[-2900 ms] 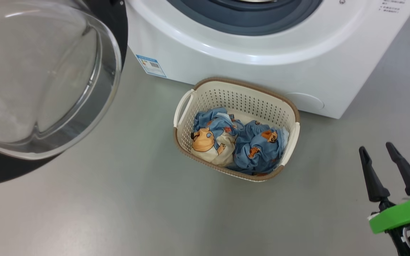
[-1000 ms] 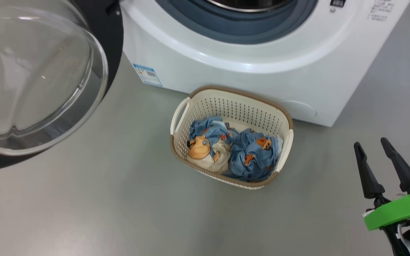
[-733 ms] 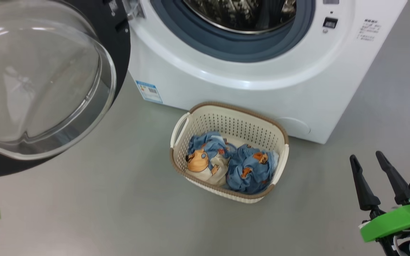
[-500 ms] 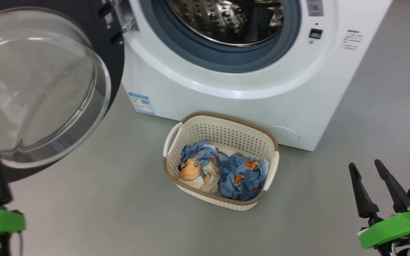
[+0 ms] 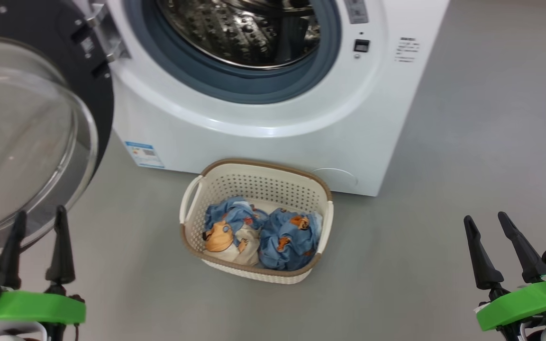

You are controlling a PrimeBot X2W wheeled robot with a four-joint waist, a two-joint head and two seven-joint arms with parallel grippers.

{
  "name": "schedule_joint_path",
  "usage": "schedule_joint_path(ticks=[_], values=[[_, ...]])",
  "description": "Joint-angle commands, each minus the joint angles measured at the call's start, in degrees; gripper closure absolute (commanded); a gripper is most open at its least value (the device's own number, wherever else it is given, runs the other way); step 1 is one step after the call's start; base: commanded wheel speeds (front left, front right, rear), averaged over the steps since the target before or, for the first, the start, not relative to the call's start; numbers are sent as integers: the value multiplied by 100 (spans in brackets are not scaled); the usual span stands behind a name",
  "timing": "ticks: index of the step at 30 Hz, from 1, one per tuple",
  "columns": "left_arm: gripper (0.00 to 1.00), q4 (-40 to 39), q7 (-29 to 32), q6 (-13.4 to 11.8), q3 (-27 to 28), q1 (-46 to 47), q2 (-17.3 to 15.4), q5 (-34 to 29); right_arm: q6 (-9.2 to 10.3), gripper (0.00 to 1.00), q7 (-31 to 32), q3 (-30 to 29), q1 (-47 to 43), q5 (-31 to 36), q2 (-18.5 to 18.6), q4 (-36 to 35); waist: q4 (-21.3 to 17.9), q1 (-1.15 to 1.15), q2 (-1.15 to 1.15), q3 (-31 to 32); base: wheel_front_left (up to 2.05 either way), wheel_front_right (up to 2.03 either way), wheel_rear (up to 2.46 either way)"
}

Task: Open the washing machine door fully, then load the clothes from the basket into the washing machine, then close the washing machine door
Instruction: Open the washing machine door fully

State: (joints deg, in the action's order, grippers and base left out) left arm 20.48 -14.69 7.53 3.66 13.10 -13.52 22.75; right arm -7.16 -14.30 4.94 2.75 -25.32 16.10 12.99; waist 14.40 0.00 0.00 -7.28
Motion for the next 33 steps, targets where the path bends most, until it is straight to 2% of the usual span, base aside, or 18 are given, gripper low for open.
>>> schedule_joint_path(ticks=[1,18,33], values=[[0,-158,-30,-5,154,17,-188,61,-33,0,-70,58,-36,-34,74,-145,-182,0,0,21,0,0,0],[0,-305,-30,-5,-560,-134,-318,534,-33,0,-70,-11,23,-17,10,-185,-1171,0,0,-79,0,0,0],[0,-513,-30,-5,-740,-252,-353,551,-33,0,-70,-42,14,-12,-66,-224,-1672,0,0,-57,0,0,0]])
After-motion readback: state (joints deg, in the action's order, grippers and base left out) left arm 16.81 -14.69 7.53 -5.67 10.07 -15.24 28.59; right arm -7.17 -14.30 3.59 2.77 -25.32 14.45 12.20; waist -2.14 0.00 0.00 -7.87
